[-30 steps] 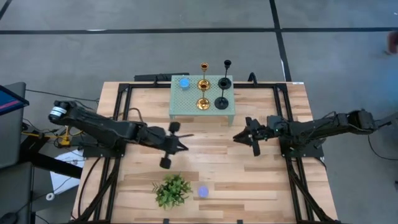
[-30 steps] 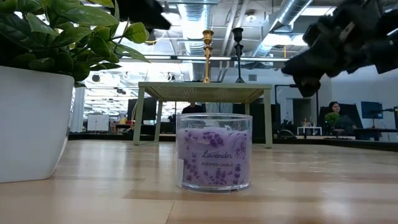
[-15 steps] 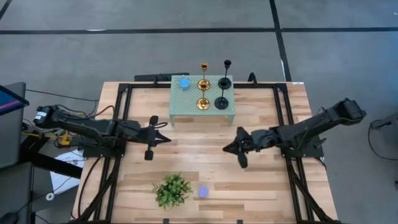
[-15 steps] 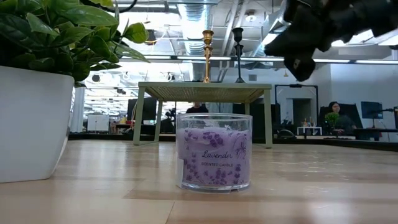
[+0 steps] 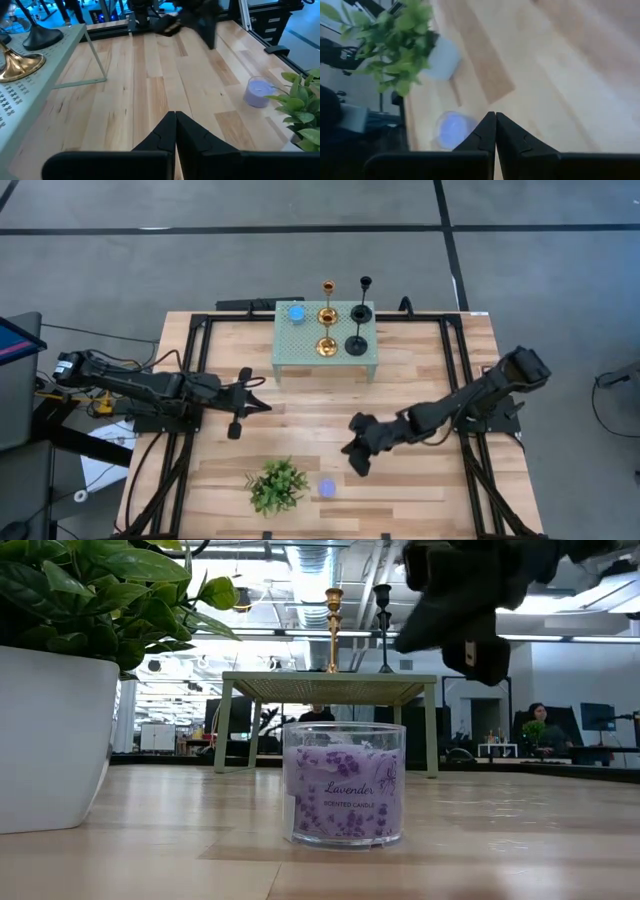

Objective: Pick & Place candle stick holders
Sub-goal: Put the violet candle on the shelf

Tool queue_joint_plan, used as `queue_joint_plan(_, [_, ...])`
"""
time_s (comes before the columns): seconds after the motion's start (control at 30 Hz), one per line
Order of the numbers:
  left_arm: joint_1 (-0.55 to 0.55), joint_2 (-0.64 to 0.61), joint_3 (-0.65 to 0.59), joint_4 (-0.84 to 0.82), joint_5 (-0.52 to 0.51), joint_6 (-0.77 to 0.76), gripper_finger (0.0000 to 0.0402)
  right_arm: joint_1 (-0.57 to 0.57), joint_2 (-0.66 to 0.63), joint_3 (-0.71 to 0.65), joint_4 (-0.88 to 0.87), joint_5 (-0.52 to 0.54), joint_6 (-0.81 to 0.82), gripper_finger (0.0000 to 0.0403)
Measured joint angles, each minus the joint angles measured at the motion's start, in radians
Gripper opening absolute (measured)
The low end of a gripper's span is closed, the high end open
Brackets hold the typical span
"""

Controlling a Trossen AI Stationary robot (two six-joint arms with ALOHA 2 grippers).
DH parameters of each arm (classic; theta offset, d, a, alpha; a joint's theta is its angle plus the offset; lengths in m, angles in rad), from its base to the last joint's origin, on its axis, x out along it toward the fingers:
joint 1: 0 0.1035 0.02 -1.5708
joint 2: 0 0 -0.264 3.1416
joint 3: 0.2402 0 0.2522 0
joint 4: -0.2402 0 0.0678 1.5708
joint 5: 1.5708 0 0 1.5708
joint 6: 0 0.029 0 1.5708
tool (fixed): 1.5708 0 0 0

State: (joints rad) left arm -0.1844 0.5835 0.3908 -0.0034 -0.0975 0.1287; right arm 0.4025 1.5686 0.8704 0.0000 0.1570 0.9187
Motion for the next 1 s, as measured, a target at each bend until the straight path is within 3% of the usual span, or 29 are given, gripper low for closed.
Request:
queue_joint_plan(0.2, [0.0,0.0,0.0,-0.004,0.001,0.0,0.0007,0.065,0.097,0.113,-0.004,-0.035,0.075,0.0001])
queue_joint_plan(0.5, [0.0,0.001,0.0,-0.015,0.001,-0.003,0.0008,0.119,0.218,0.2,0.007,-0.184,0.141,0.0])
queue_joint_plan(0.77, [0.0,0.001,0.0,-0.017,0.002,-0.009,0.0008,0.121,0.283,0.196,0.047,-0.179,0.275,0.0003])
queue_joint_plan(1.0, [0.0,0.001,0.0,-0.019,0.002,-0.014,0.0008,0.104,0.286,0.196,-0.012,-0.142,0.292,0.0055])
